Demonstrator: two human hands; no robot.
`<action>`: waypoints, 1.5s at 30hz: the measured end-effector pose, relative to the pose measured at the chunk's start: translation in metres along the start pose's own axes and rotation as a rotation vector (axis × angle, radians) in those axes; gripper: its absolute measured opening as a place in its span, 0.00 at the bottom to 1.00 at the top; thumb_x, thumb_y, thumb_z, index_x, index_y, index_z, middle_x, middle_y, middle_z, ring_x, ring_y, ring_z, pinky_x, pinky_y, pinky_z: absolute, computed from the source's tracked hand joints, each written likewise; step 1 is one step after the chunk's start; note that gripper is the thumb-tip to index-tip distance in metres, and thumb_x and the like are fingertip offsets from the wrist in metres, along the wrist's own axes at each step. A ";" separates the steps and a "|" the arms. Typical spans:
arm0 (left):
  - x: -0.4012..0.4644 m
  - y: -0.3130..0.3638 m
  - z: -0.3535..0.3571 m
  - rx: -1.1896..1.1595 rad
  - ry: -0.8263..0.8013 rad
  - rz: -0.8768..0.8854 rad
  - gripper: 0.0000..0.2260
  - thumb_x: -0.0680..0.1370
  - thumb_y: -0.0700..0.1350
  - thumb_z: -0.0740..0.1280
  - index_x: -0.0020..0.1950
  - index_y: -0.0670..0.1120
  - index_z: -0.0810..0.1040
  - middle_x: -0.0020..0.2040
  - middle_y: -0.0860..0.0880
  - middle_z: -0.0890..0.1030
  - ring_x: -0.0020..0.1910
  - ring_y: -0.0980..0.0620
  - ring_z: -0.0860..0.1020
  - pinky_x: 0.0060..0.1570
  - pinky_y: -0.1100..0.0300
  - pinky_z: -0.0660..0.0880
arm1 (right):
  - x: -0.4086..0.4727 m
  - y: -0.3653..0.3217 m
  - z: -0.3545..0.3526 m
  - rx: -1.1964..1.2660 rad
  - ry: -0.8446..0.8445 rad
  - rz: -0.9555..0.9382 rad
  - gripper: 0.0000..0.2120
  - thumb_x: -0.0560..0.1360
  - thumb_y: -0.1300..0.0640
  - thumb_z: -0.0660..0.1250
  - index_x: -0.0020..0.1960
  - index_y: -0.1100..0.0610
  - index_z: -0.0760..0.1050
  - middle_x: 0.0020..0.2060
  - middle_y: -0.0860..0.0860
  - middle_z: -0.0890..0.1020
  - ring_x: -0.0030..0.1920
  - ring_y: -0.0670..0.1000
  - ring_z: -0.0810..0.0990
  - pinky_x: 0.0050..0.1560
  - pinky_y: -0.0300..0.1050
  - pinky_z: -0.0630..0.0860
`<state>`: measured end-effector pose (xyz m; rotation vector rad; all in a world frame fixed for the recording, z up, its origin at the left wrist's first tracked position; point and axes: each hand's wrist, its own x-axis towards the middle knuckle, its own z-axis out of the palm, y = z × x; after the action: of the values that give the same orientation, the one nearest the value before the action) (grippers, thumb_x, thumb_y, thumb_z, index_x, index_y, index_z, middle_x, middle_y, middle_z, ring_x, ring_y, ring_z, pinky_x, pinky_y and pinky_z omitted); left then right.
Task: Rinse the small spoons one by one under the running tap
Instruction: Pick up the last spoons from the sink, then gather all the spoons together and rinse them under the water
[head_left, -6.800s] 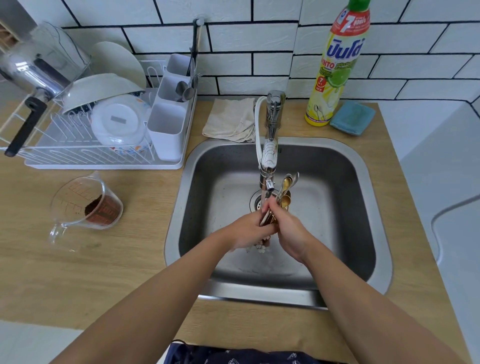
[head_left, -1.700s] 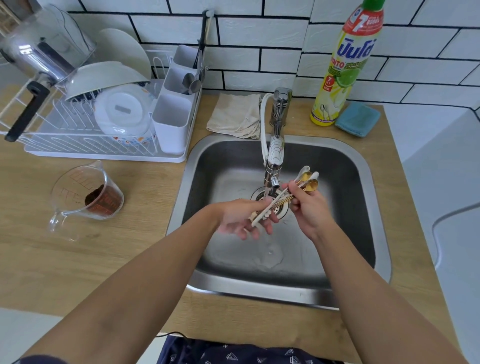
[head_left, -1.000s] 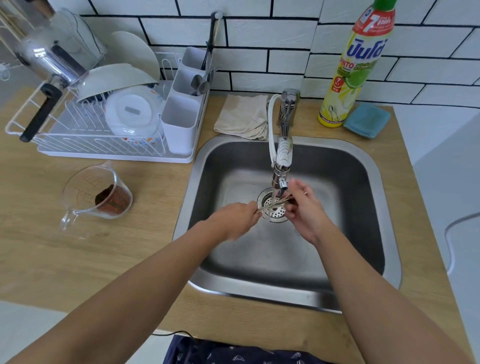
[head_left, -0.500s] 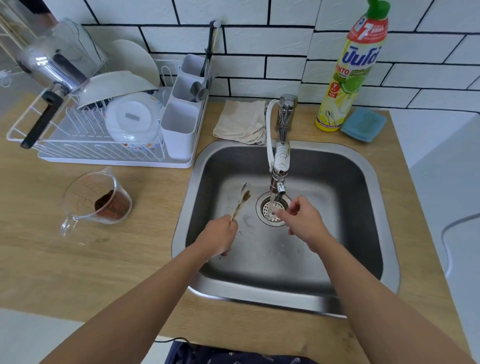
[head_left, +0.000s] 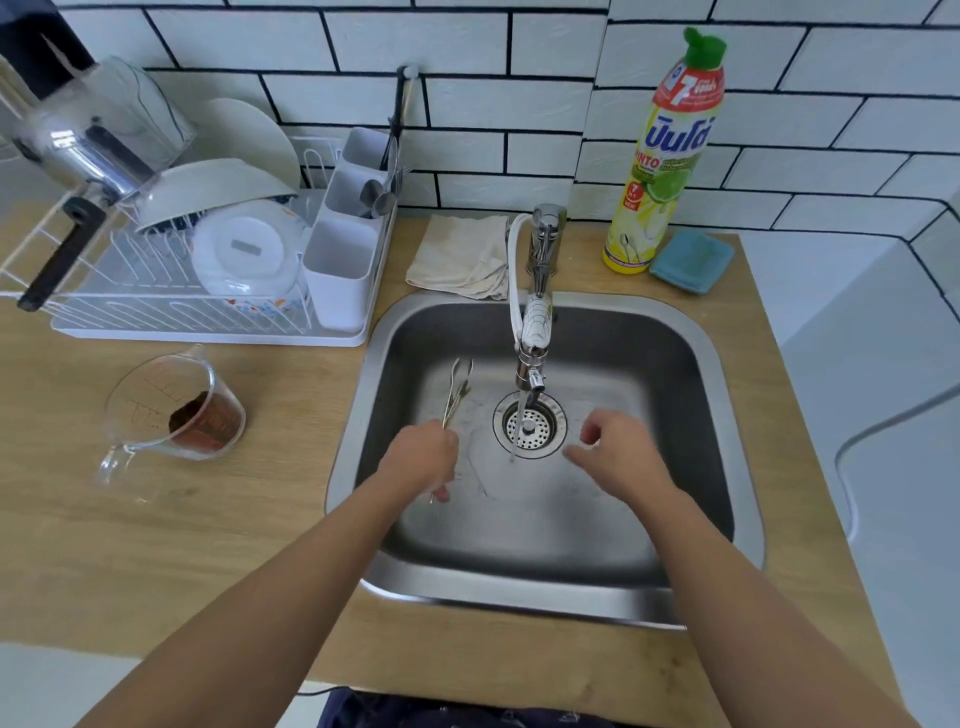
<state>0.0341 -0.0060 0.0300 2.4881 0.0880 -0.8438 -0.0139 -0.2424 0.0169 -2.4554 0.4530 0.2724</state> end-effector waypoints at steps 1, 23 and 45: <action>-0.002 0.000 0.003 -0.086 0.074 0.026 0.10 0.82 0.45 0.64 0.57 0.38 0.75 0.48 0.41 0.84 0.44 0.42 0.85 0.47 0.50 0.81 | 0.003 -0.001 -0.002 0.075 0.157 -0.046 0.09 0.72 0.60 0.73 0.39 0.55 0.73 0.36 0.52 0.78 0.37 0.54 0.77 0.38 0.48 0.74; 0.002 0.003 -0.006 -0.033 -0.034 -0.015 0.18 0.83 0.48 0.56 0.36 0.43 0.73 0.30 0.46 0.79 0.27 0.47 0.80 0.37 0.51 0.81 | 0.107 -0.128 -0.115 -0.359 0.093 -0.465 0.29 0.77 0.74 0.58 0.77 0.63 0.65 0.78 0.58 0.67 0.76 0.62 0.68 0.74 0.56 0.65; -0.015 -0.005 -0.011 -0.135 0.489 0.309 0.07 0.84 0.49 0.52 0.51 0.47 0.64 0.33 0.46 0.76 0.31 0.42 0.79 0.32 0.48 0.79 | -0.003 -0.004 -0.067 0.238 0.648 -0.317 0.13 0.68 0.59 0.66 0.33 0.49 0.62 0.28 0.47 0.69 0.32 0.43 0.69 0.32 0.34 0.63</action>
<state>0.0276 0.0051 0.0443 2.4385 -0.0690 -0.0925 -0.0095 -0.2799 0.0729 -2.2881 0.3233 -0.6865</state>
